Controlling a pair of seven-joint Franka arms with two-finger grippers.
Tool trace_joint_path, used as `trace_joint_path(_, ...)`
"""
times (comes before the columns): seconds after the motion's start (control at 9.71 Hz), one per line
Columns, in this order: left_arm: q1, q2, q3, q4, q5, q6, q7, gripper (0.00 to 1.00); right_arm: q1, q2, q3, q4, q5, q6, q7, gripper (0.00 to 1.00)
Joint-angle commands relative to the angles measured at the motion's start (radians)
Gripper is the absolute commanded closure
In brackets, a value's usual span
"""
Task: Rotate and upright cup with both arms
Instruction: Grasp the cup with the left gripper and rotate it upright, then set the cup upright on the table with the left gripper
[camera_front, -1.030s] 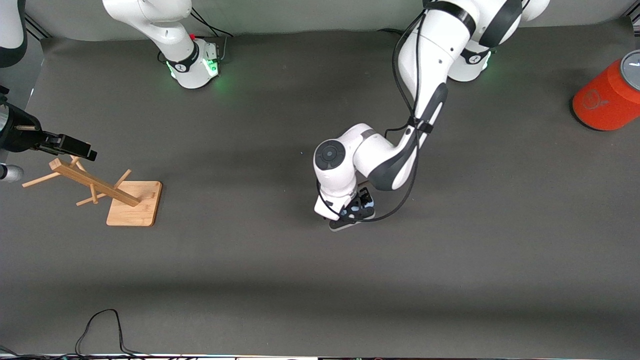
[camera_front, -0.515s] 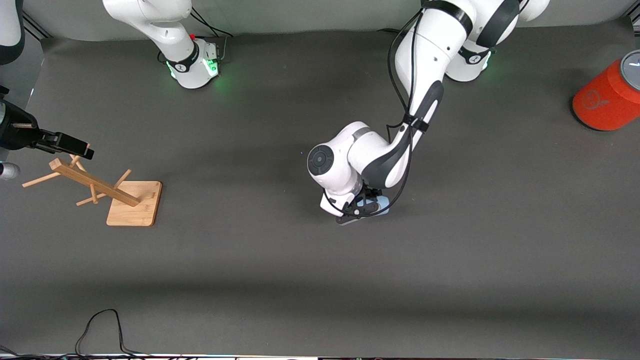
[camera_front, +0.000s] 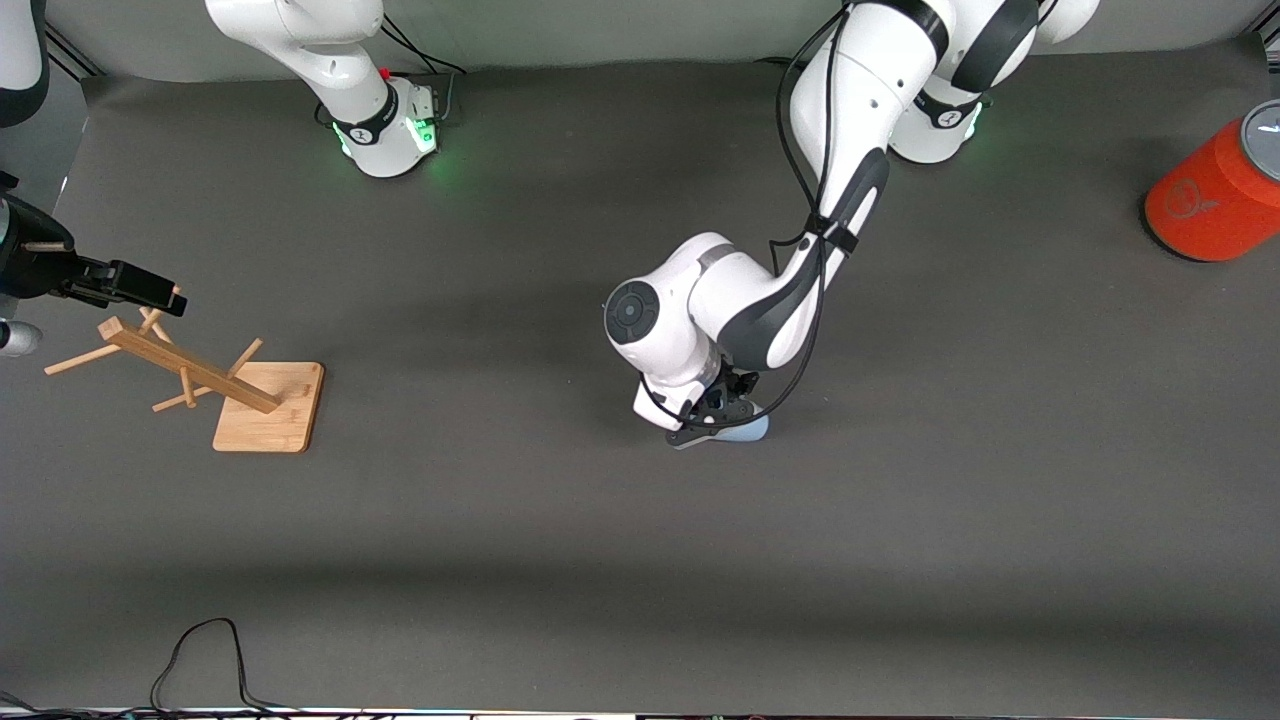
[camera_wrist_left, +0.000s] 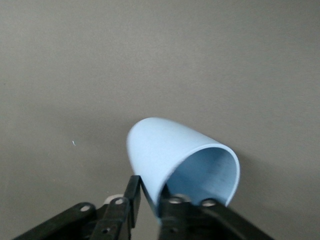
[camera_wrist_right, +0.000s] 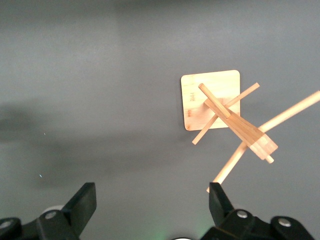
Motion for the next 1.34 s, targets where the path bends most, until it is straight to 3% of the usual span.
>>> trace_joint_path(0.0, 0.011, -0.011, -0.027, 0.061, -0.122, -0.034, 0.028, 1.0, -0.003, -0.027, 0.007, -0.027, -0.013, 0.017, -0.049, 0.0)
trace_joint_path(0.21, 0.016, -0.014, -0.035, 0.087, -0.246, -0.029, 0.15, 1.0, -0.001, -0.027, 0.007, -0.026, -0.014, 0.017, -0.043, 0.0)
trace_joint_path(0.52, 0.031, -0.016, -0.067, 0.046, -0.406, 0.105, 0.207, 1.0, -0.003, -0.027, 0.005, -0.027, -0.014, 0.024, -0.052, 0.0)
trace_joint_path(0.82, 0.028, -0.08, -0.068, -0.174, -0.406, 0.314, 0.22, 1.0, -0.003, -0.031, 0.005, -0.032, -0.025, 0.04, -0.054, 0.0)
trace_joint_path(1.24, 0.035, -0.088, -0.073, -0.215, -0.416, 0.317, 0.217, 1.0, -0.003, -0.019, 0.005, -0.03, -0.043, 0.034, -0.054, 0.0)
